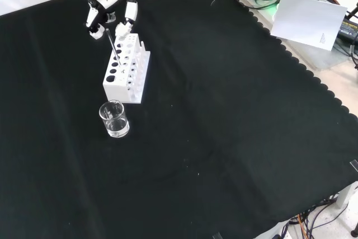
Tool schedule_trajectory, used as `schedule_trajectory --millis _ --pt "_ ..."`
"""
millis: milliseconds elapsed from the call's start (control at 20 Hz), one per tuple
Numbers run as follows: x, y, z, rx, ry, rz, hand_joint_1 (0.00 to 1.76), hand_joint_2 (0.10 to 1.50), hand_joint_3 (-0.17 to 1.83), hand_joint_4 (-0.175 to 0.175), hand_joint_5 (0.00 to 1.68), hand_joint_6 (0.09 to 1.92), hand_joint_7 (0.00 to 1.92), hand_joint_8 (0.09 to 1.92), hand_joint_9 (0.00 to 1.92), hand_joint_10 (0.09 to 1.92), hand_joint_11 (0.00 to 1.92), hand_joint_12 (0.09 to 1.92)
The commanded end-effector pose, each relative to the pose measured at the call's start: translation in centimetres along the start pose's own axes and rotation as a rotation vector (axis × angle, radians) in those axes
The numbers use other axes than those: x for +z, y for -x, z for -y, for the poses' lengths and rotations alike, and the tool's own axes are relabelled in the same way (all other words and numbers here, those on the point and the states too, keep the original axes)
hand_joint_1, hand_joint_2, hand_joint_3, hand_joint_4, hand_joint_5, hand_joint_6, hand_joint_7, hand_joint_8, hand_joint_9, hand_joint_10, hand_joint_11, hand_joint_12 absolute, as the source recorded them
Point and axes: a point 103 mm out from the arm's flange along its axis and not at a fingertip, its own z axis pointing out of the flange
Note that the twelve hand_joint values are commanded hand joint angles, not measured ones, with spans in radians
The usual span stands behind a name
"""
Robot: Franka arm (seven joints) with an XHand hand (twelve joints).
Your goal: Take the glass rod from the white test tube rack.
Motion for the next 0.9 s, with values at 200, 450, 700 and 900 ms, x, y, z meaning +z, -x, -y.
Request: schedule_trajectory --millis 200,450,700,900 --pt "0.3 -0.1 -0.2 -0.027 -0.002 0.0 0.71 0.91 0.51 -0.175 0.54 1.06 0.91 1.28 1.36 1.2 1.49 1.29" --pt "0.5 -0.6 -0.3 -0.039 -0.006 -0.002 0.78 0.91 0.5 -0.175 0.6 1.06 0.94 1.27 1.42 1.2 1.57 1.28" --pt "0.3 -1.2 -0.6 -0.05 -0.002 -0.02 0.85 0.91 0.5 -0.175 0.64 1.05 0.96 1.28 1.46 1.19 1.63 1.27" --pt "0.2 -1.9 -0.8 -0.06 -0.001 -0.014 0.87 0.9 0.5 -0.175 0.64 1.05 0.96 1.27 1.47 1.19 1.64 1.27"
